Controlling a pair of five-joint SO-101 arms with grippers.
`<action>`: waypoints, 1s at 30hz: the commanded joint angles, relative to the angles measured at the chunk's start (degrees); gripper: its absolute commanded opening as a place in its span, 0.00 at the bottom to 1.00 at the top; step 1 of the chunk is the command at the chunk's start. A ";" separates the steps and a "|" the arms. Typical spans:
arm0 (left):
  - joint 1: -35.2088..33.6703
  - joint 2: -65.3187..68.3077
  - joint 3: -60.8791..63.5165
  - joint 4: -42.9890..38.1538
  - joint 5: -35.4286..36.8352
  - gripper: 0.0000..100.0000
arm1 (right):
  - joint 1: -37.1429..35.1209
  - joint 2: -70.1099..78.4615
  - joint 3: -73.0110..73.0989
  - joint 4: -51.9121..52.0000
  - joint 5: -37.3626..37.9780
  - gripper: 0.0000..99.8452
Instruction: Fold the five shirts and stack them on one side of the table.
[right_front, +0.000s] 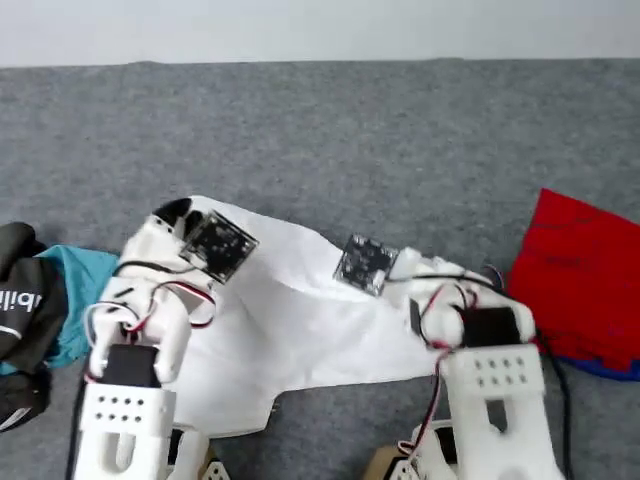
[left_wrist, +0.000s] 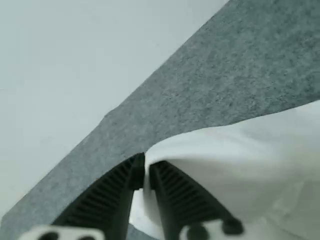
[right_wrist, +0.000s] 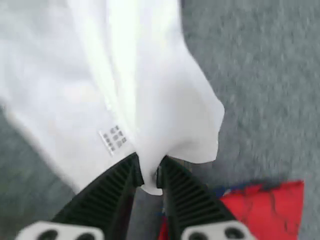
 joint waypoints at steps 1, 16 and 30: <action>0.44 -0.79 4.00 -8.53 -0.79 0.00 | 0.92 9.36 -0.09 -13.14 -0.62 0.01; 0.00 17.93 -0.48 -22.15 -0.44 0.00 | 8.92 37.85 -21.63 -24.22 -0.88 0.02; 0.44 64.88 -43.21 -22.42 -0.44 0.00 | 9.27 59.12 -43.60 -21.14 -0.79 0.01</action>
